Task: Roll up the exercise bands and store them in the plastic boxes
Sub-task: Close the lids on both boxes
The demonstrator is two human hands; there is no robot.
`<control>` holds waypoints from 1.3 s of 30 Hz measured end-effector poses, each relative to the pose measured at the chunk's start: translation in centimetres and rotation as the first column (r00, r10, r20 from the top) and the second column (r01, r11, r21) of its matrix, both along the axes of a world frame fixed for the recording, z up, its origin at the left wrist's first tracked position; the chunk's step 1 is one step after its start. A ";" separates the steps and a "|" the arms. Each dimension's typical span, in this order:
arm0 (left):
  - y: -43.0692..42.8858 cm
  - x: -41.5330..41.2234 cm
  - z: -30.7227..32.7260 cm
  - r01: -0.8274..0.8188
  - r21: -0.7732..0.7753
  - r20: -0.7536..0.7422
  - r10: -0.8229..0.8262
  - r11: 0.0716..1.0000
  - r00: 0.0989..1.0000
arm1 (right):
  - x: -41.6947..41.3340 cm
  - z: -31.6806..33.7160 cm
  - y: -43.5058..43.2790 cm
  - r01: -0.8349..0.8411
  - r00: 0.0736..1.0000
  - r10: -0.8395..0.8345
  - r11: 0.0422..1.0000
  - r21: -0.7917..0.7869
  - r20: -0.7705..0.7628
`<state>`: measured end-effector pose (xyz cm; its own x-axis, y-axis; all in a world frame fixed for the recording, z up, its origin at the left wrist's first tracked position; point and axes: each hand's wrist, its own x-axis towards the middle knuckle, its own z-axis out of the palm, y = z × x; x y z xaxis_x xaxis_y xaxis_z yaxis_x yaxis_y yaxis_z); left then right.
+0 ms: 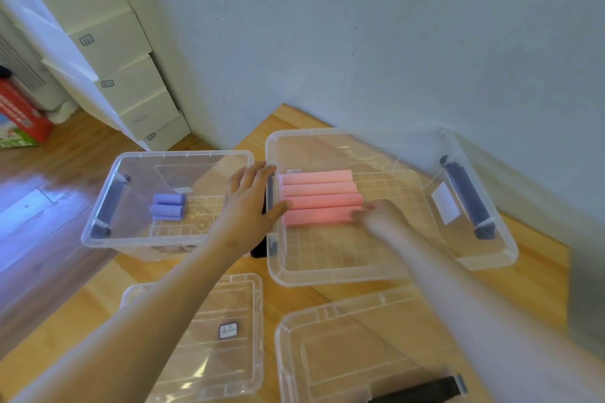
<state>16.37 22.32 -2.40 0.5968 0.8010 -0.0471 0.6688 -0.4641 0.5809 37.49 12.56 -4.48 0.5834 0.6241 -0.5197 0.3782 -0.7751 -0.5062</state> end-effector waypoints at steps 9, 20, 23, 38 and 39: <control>-3.0 -3.8 1.8 0.028 0.225 -0.106 -0.004 0.974 0.994 | -11.3 6.8 -4.3 -0.277 0.960 0.226 0.830 0.484 0.163; -11.4 -20.4 -3.2 -0.211 0.081 -0.097 0.218 0.974 0.971 | -25.9 1.0 -10.4 -0.132 0.977 0.194 0.870 0.475 -0.084; -11.7 -22.9 -5.3 -0.401 -0.099 -0.205 0.375 0.911 0.904 | -27.0 -1.9 -10.5 -0.100 0.985 0.137 0.948 0.302 -0.104; -12.3 -25.7 -2.9 -0.450 -0.235 0.104 0.483 0.861 0.869 | -28.6 0.6 -11.6 0.159 0.950 -0.049 0.926 0.344 -0.308; -12.3 -26.1 -2.1 -0.444 -0.195 0.110 0.469 0.874 0.876 | -29.0 1.3 -11.7 0.160 0.958 -0.052 0.912 0.378 -0.282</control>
